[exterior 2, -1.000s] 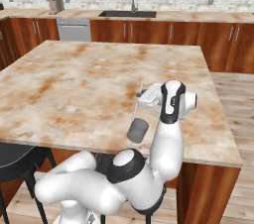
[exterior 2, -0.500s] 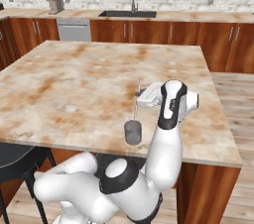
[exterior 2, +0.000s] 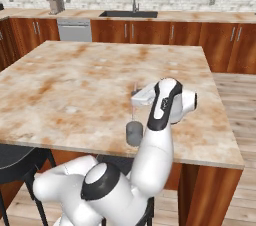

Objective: Take a straw from the drawer in front and place it inside the glass cup on the dining counter.

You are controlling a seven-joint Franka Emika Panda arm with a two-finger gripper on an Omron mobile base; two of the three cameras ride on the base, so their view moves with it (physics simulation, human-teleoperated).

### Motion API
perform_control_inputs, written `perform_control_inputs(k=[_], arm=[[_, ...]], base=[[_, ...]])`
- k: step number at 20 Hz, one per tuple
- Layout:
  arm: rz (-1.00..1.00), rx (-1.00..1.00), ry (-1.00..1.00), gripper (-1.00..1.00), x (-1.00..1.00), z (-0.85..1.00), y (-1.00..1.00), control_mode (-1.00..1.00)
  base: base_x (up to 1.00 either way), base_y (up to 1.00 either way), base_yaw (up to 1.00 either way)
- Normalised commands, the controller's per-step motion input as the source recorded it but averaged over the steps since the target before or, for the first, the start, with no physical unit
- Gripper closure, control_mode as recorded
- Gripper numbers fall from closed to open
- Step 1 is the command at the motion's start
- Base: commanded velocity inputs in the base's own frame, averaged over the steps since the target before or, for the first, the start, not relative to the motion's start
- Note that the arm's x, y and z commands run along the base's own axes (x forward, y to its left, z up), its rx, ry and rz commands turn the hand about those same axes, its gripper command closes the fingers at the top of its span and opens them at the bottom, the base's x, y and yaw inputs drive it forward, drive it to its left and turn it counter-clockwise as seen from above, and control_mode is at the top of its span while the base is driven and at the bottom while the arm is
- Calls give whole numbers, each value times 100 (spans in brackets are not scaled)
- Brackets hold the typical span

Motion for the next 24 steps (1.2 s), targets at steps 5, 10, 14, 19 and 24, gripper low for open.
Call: perform_control_inputs(k=[5,10,14,19,24], arm=[[-1,0,6,100,5,0,2,-100],[0,0,4,100,-1,-1,-3,-100],[0,0,1,100,-26,-6,-13,-100],[0,0,0,100,-36,-8,-10,-100],[0,2,0,100,-1,-1,0,-100]], base=[[0,0,0],[0,0,0],[0,0,0],[0,0,0],[0,0,0]])
